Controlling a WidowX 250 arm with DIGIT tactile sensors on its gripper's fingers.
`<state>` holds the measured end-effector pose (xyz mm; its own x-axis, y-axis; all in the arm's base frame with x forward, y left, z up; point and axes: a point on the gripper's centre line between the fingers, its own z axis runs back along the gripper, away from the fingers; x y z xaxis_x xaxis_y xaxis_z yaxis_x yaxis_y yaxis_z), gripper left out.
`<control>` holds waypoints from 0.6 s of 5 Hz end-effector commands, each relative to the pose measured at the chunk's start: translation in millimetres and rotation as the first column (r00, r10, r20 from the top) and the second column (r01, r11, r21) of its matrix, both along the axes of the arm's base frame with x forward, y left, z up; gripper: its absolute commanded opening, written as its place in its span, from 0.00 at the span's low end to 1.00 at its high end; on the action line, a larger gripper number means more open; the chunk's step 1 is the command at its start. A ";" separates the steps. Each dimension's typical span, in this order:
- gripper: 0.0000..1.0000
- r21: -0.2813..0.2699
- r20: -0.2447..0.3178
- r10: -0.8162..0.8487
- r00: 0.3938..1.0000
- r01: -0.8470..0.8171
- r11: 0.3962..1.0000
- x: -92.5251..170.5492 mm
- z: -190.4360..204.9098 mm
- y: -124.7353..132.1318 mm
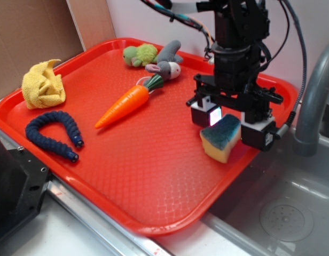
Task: Grab the green sponge.
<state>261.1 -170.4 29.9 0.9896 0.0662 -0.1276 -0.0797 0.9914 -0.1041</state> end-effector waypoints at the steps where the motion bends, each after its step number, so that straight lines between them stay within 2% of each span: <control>1: 0.00 -0.046 0.020 0.008 1.000 -0.007 0.999 1.4 9.8 -5.5; 2: 0.00 -0.048 0.057 0.013 0.998 -0.010 0.999 -18.4 23.1 21.2; 3: 0.00 0.031 0.167 -0.013 0.986 0.008 1.000 -38.2 70.2 69.5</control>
